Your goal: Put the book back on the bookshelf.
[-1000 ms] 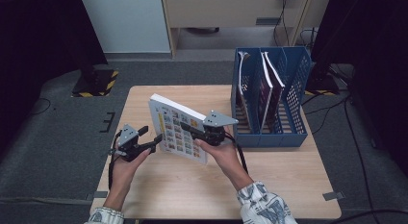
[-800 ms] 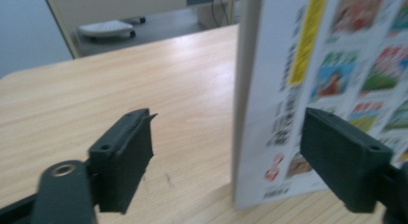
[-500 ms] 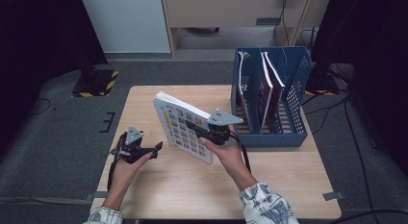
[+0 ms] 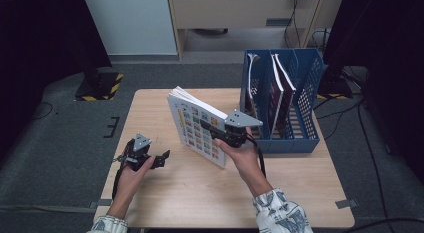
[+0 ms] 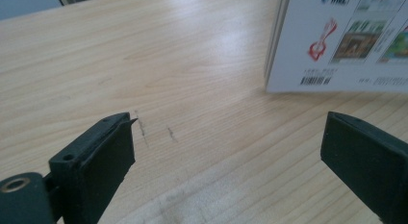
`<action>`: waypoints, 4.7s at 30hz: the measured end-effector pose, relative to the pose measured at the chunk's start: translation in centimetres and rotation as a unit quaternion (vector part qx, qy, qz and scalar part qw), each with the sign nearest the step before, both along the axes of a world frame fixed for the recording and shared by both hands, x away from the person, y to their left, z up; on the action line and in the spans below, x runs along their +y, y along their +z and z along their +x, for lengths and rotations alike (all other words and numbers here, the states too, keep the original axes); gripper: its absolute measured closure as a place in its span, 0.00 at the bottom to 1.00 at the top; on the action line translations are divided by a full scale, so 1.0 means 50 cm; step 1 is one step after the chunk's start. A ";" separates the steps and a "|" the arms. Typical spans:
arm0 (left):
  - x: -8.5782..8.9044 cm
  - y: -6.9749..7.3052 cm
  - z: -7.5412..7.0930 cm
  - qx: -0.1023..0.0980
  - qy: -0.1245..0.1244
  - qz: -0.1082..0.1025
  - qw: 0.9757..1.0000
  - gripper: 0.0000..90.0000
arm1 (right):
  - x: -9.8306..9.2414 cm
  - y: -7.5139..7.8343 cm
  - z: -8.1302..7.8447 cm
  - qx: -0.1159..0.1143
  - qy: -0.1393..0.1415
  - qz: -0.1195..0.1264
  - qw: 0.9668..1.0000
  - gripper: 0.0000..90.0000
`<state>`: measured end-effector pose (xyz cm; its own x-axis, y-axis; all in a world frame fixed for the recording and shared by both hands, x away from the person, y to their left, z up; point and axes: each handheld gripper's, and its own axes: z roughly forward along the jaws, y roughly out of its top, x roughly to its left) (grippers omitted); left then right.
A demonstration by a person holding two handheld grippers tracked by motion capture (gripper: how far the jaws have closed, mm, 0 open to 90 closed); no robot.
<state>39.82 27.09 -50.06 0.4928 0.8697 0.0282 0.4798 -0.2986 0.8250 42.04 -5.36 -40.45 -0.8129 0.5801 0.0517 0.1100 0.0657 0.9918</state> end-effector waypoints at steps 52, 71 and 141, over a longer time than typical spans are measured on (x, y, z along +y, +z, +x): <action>-0.003 -0.042 0.011 0.062 0.008 0.032 0.998 0.05 | -0.066 0.027 -0.030 -0.007 -0.021 -0.010 1.000 0.82; 0.001 -0.042 0.013 0.058 0.016 0.034 0.998 0.06 | -0.119 0.047 -0.050 -0.012 -0.031 -0.015 0.999 0.82; 0.004 -0.045 0.013 0.060 0.017 0.038 0.997 0.06 | -0.248 0.040 -0.119 0.004 -0.034 -0.019 0.999 0.82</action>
<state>40.50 27.28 -52.28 0.4666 0.8837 0.0373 0.5844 -0.3397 0.7370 36.08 -17.76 -38.46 -0.7717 0.6350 0.0351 0.1231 0.0951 0.9878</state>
